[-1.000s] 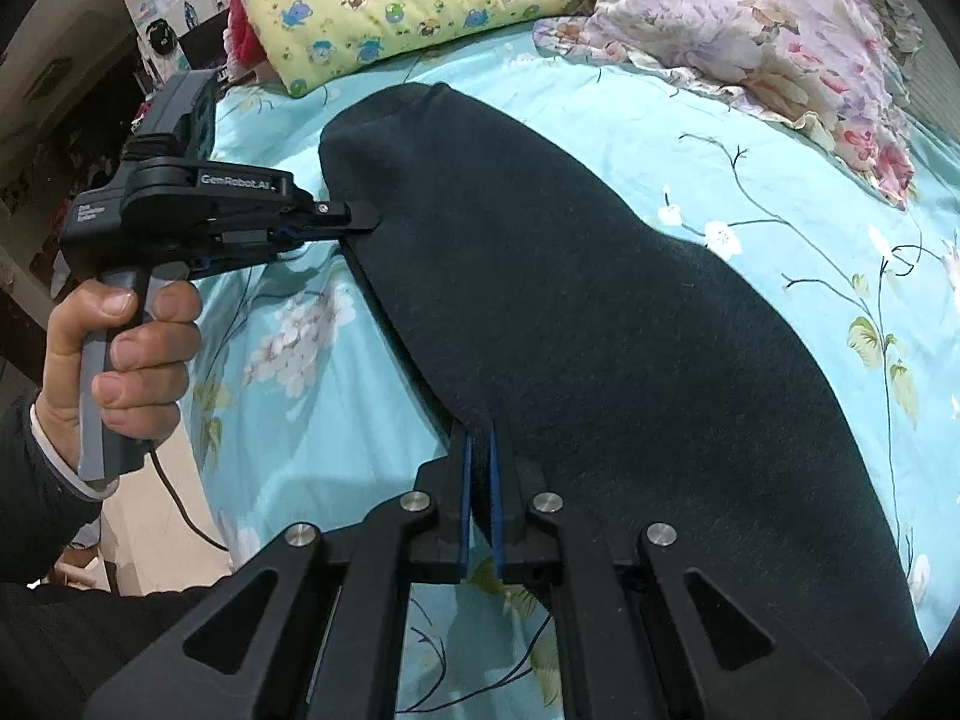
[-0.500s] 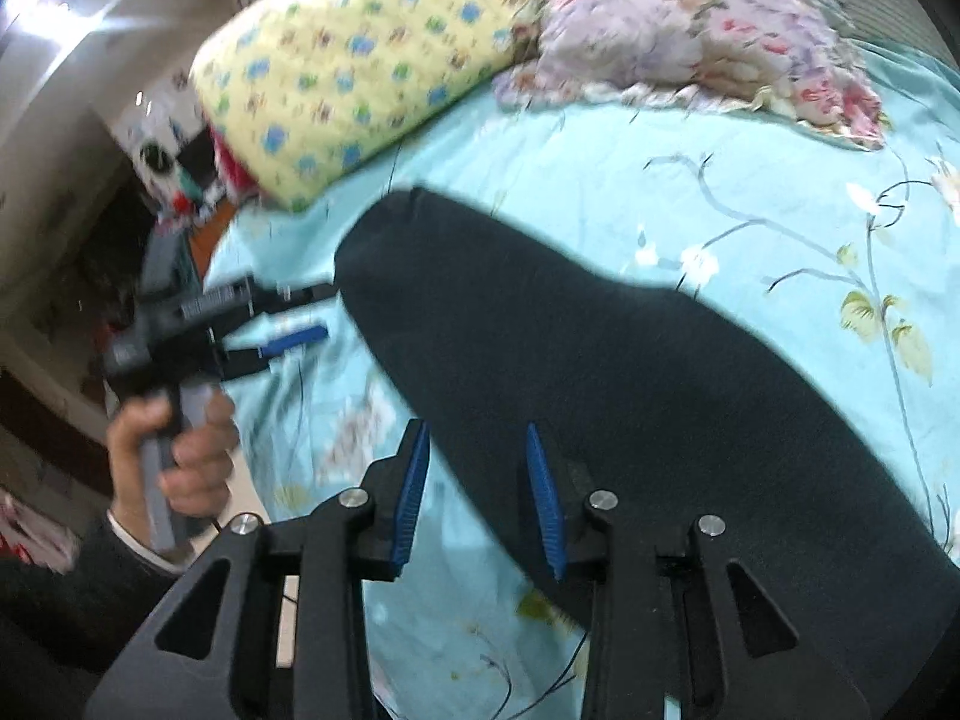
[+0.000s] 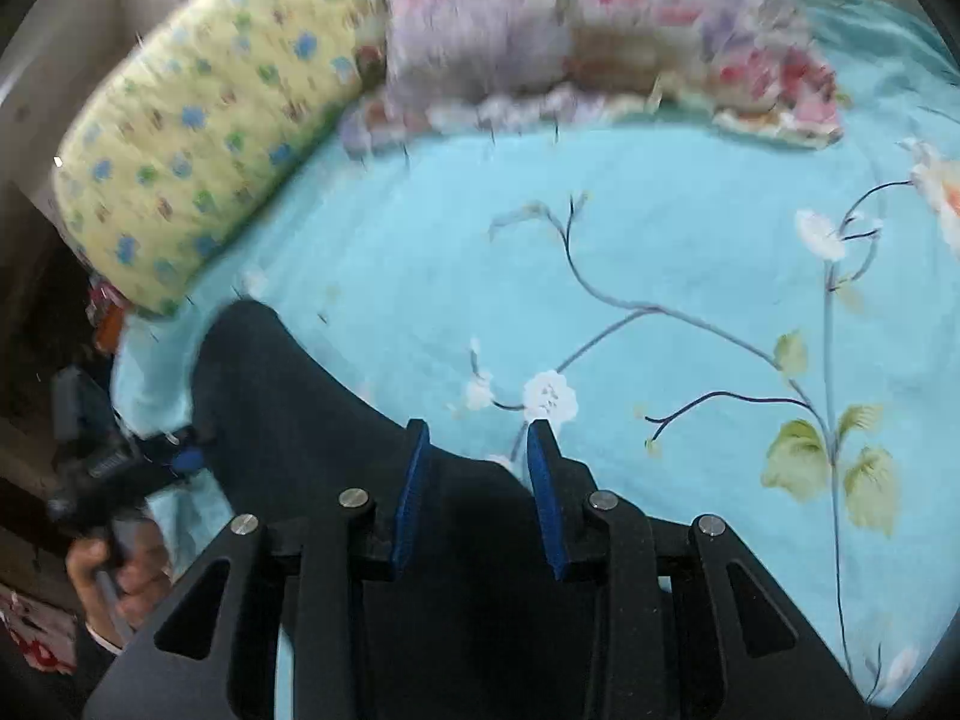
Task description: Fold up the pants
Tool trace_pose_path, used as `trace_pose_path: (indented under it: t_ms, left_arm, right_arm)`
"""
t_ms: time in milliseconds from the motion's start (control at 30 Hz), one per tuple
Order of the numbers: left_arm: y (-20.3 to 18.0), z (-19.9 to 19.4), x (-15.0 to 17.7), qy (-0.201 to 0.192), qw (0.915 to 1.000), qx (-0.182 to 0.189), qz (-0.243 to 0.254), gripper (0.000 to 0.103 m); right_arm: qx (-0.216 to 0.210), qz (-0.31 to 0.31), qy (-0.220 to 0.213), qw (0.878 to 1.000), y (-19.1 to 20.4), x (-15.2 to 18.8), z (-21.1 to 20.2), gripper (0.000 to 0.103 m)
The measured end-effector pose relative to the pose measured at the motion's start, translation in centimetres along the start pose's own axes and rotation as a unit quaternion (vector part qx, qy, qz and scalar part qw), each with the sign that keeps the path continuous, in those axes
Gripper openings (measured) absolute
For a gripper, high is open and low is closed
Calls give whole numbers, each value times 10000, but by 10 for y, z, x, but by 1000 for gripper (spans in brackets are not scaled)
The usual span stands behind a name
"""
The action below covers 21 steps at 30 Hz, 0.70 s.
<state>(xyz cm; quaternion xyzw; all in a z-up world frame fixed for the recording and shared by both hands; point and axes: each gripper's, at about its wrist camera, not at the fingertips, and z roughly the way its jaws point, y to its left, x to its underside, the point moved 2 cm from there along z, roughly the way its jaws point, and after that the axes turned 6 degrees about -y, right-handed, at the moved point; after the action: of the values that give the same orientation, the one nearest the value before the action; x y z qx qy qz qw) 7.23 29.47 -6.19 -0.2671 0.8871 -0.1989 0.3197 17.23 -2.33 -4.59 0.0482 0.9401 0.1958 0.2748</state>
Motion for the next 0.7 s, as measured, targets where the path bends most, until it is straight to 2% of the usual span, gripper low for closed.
trace_pose_path:
  t_ms: [67, 167, 200, 267, 300, 367, 467, 567, 700]
  left_arm:
    - [-4, 4, 0, -59, 9999, -57, 124, 70]
    - [-15, 13, -1, -178, 9989, -180, 403, 69]
    - [-18, 14, -1, -220, 9983, -198, 494, 64]
    - [-22, 15, -1, -306, 9968, -261, 692, 41]
    - [-22, 13, -2, -319, 9968, -112, 719, 26]
    - [-23, 0, -8, -479, 9960, 111, 753, 19]
    - [-28, -21, -22, -746, 9918, 341, 984, 19]
    - [-29, -28, -33, -961, 9878, 334, 1177, 19]
    - [-21, -5, -36, -874, 9851, -135, 1472, 21]
  right_arm:
    - [-23, -147, 248, 9996, 3, 7, 13, 35]
    - [-64, -402, 153, 9991, 8, 15, 13, 35]
    - [-148, -401, 202, 9989, 9, 16, 13, 29]
    - [-188, -575, 227, 9979, 14, 18, 9, 16]
    - [-131, -690, 211, 9973, 16, 18, 8, 14]
    - [97, -997, 83, 9949, 25, 15, -1, 12]
    - [375, -1088, -279, 9930, 30, -4, -14, 11]
    - [716, -1107, -643, 9892, 34, -23, -15, 10]
    - [1168, -1286, -683, 9824, 47, -25, 16, 10]
